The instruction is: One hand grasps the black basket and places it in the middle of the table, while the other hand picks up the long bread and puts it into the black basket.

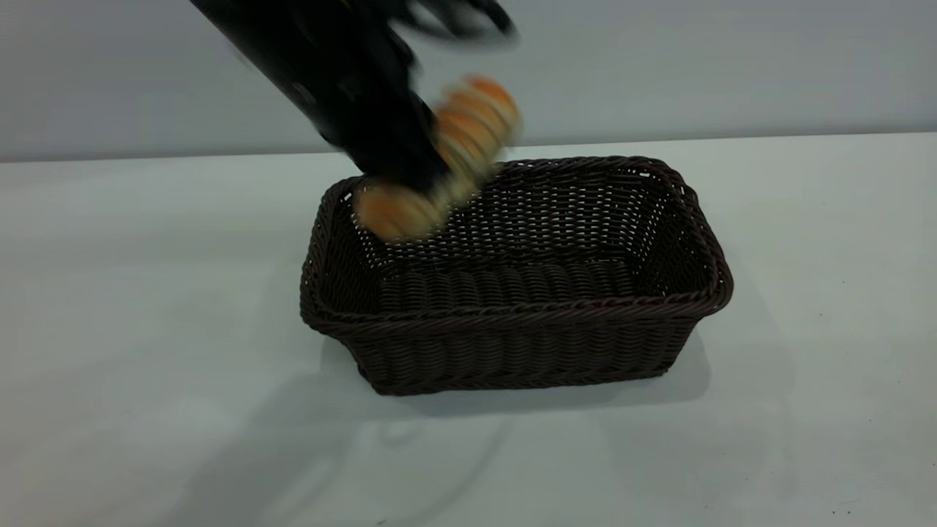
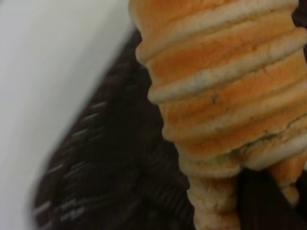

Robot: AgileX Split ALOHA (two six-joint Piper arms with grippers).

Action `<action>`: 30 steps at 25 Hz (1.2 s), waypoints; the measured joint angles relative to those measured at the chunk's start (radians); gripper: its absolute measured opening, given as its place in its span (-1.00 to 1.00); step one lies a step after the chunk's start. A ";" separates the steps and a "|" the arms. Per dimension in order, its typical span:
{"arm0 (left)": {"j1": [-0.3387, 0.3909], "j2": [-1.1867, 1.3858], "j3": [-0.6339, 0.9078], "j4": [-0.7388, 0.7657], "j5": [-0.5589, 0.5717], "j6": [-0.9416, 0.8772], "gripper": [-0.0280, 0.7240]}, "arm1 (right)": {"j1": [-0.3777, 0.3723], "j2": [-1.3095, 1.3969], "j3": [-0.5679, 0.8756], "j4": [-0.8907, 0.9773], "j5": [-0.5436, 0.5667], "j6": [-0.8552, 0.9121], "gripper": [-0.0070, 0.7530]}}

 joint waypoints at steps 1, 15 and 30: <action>-0.016 0.034 0.000 0.001 -0.021 0.005 -0.74 | 0.000 -0.003 0.000 0.000 0.000 0.002 0.23; -0.055 0.114 0.001 0.001 -0.121 0.051 0.31 | 0.000 -0.041 0.000 -0.009 0.000 0.005 0.23; -0.055 -0.633 0.002 0.017 0.530 -0.083 0.62 | 0.000 -0.175 0.001 -0.121 0.003 0.087 0.23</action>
